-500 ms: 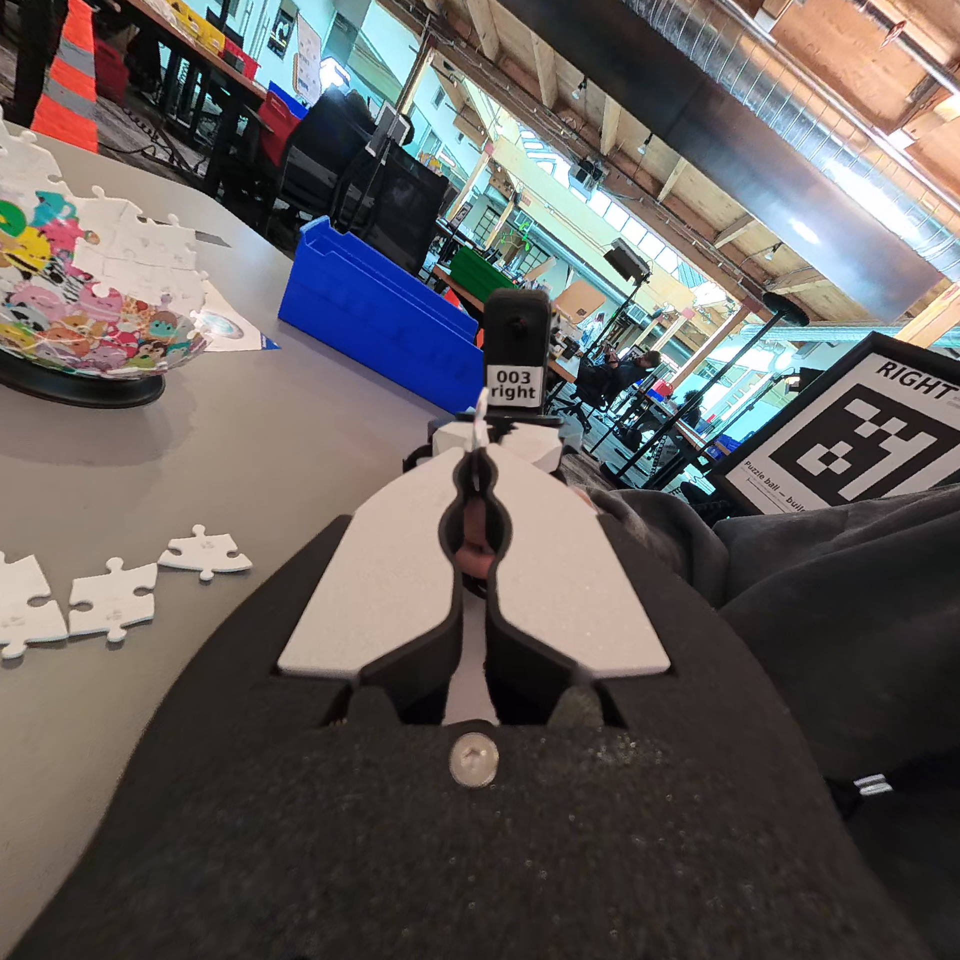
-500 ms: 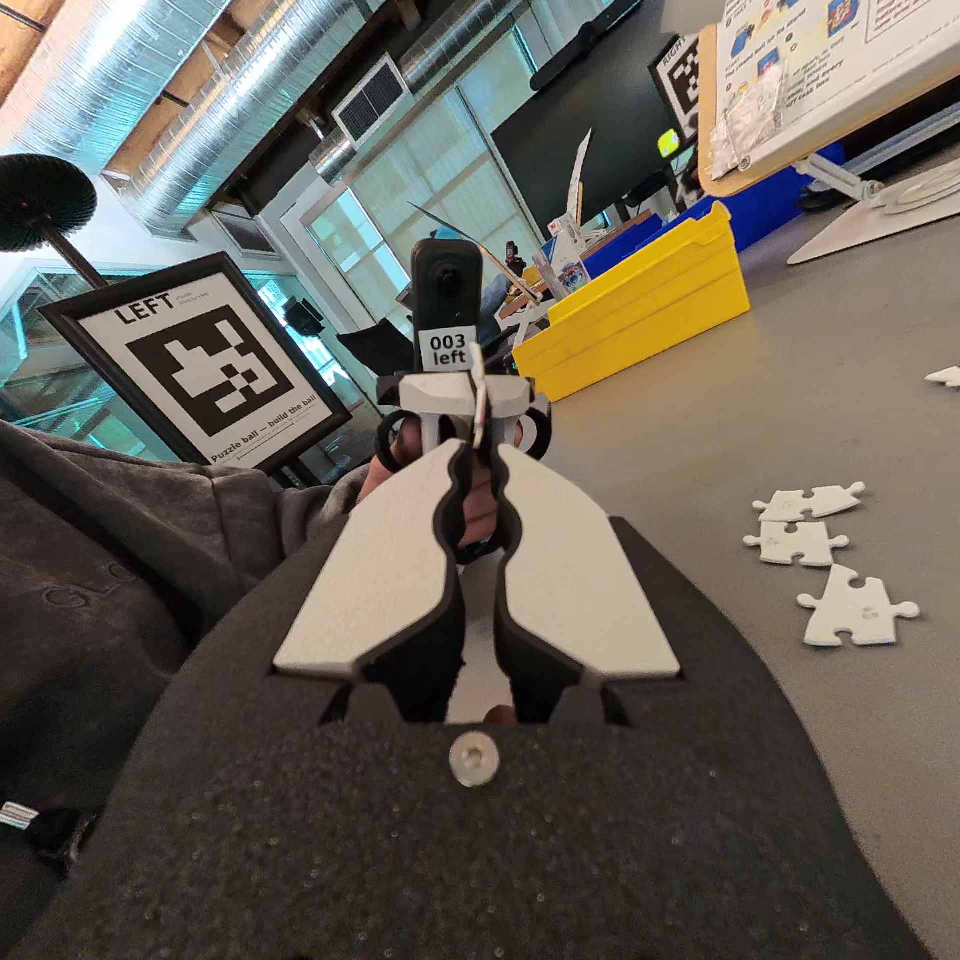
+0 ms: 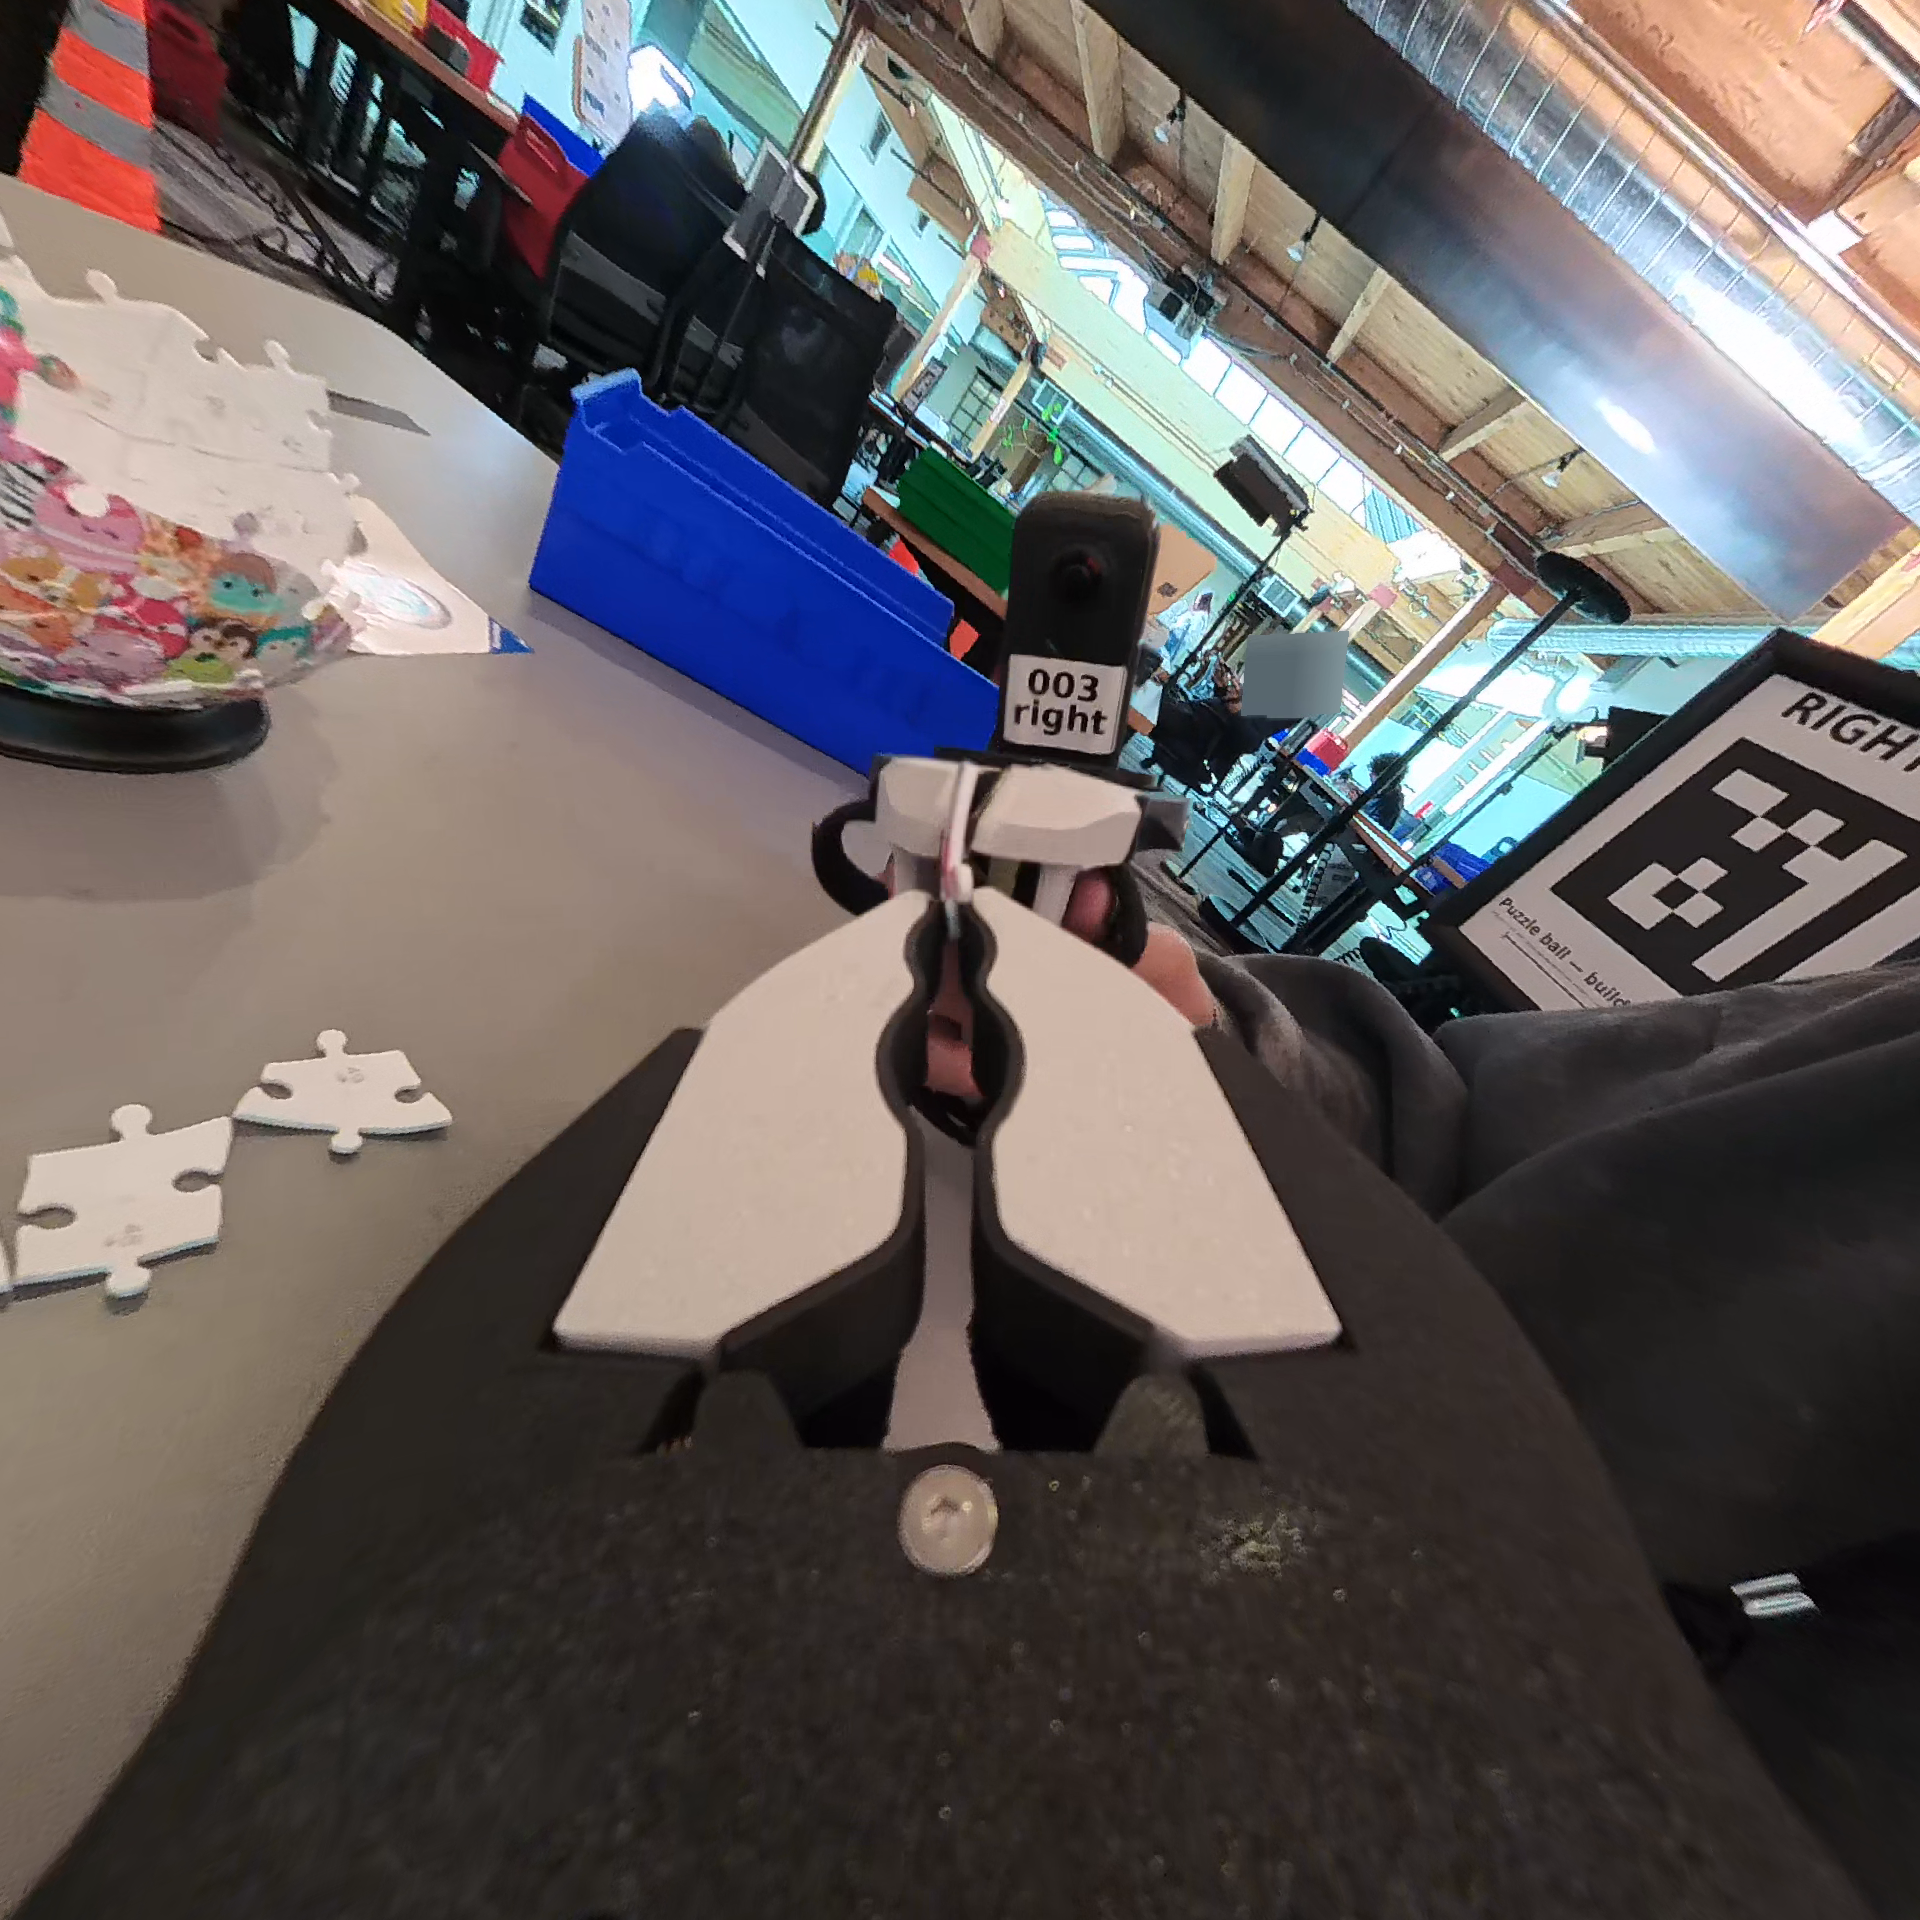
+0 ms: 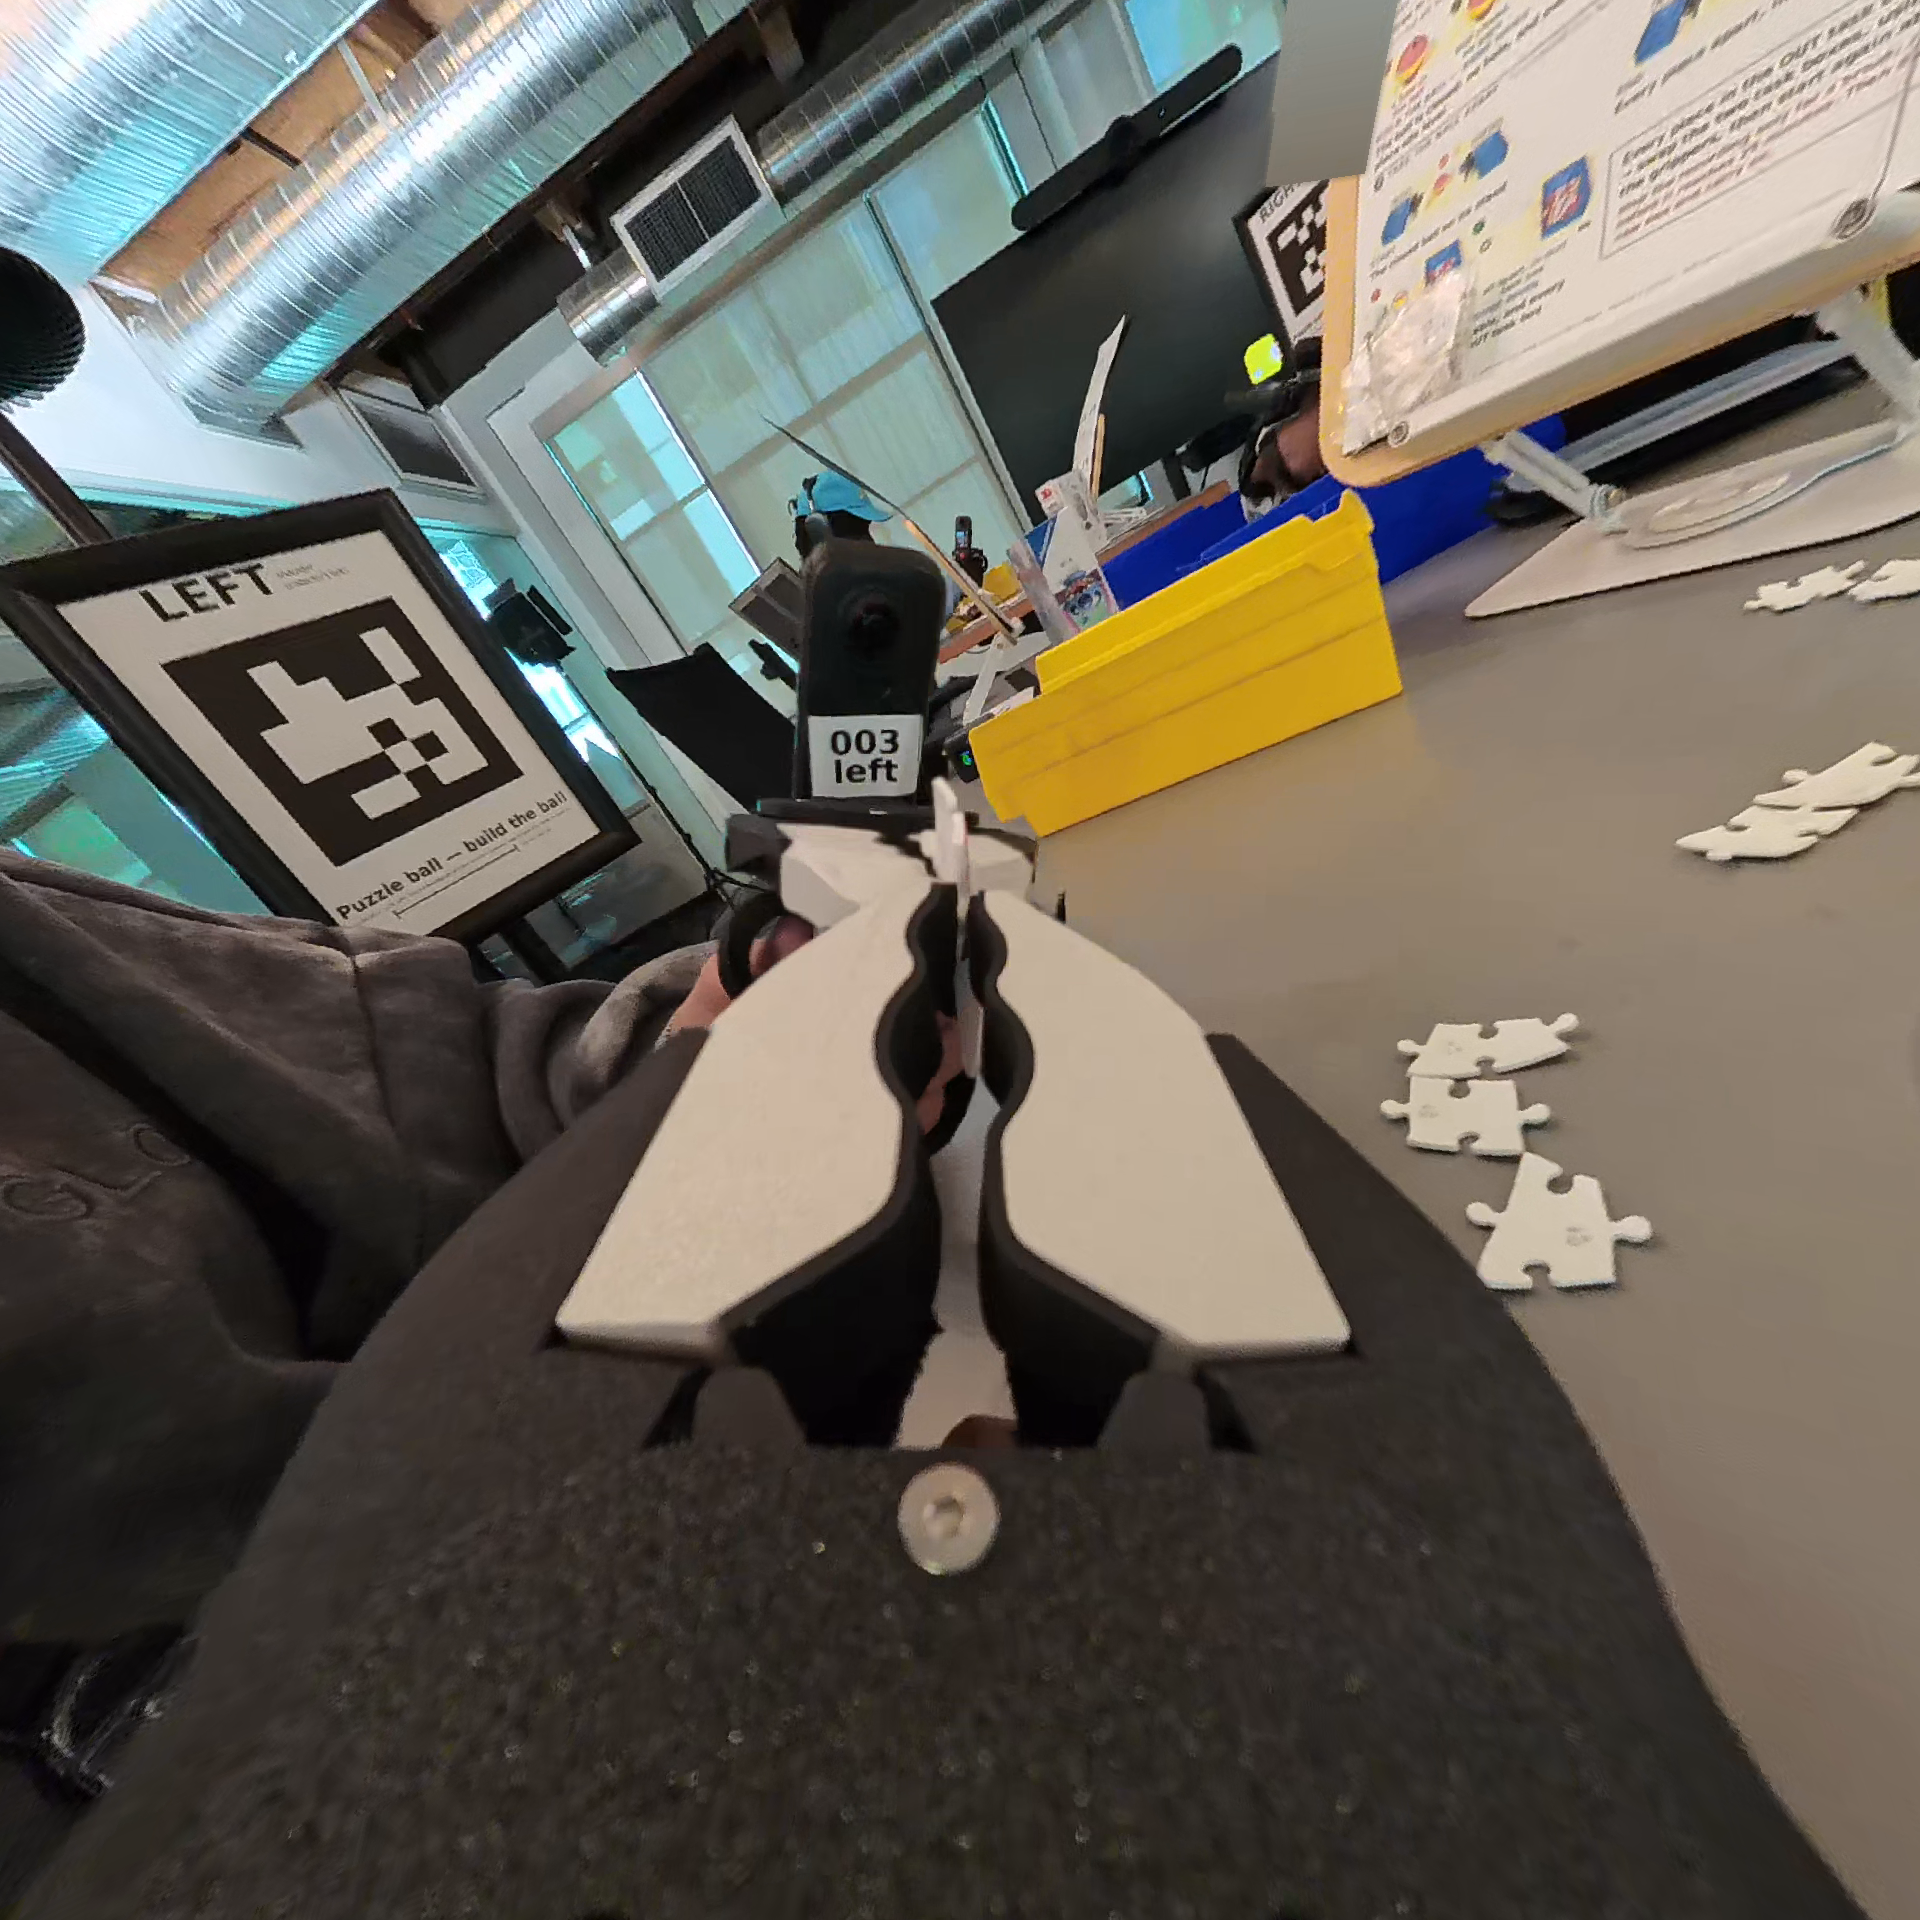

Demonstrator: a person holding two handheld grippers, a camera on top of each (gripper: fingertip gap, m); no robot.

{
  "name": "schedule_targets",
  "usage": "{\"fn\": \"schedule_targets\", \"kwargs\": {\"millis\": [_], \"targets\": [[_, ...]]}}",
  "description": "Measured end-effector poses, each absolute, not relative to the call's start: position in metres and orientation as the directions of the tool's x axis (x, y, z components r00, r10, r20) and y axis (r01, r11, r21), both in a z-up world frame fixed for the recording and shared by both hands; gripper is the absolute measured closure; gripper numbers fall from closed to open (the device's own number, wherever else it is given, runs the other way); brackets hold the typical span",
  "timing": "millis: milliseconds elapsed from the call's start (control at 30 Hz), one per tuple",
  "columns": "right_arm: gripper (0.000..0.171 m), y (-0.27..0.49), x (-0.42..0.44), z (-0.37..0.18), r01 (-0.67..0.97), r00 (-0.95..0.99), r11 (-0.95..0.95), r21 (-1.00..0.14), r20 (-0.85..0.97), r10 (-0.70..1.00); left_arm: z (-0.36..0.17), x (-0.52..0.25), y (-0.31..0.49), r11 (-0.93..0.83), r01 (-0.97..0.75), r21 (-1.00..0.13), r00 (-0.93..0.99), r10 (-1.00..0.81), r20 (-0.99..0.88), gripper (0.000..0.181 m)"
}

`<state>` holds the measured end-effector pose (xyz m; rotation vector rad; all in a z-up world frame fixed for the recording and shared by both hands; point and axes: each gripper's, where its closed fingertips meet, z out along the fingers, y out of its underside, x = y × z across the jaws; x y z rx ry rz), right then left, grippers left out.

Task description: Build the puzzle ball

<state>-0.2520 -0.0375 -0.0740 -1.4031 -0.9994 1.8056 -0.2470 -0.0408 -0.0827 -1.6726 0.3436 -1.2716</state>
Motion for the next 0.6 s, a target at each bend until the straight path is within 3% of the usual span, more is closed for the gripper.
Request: {"fn": "schedule_targets", "kwargs": {"millis": [133, 200, 333, 433, 600], "targets": [[0.169, -0.036, -0.252, -0.078, 0.017, -0.147, -0.334, -0.942, -0.333, 0.931, -0.084, -0.253, -0.042, -0.456, 0.248, -0.855, 0.466, -0.717, 0.518, 0.178], [0.169, -0.032, -0.248, -0.087, 0.096, -0.084, -0.191, -0.977, -0.200, 0.976, -0.080, -0.262, -0.041, -0.423, 0.257, -0.869, 0.493, -0.716, 0.494, 0.168], [0.169, -0.038, -0.248, -0.098, 0.196, -0.098, -0.030, -0.980, -0.050, 0.994, -0.088, -0.260, -0.041, -0.404, 0.169, -0.899, 0.541, -0.724, 0.427, 0.168], [0.169, -0.038, -0.246, -0.094, 0.178, -0.104, -0.029, -0.984, -0.048, 0.993, -0.099, -0.254, -0.042, -0.381, 0.056, -0.923, 0.605, -0.723, 0.335, 0.178], [0.168, -0.039, -0.245, -0.082, 0.090, -0.166, -0.208, -0.974, -0.221, 0.961, -0.106, -0.243, -0.044, -0.331, -0.069, -0.941, 0.653, -0.728, 0.208, 0.180]]}}
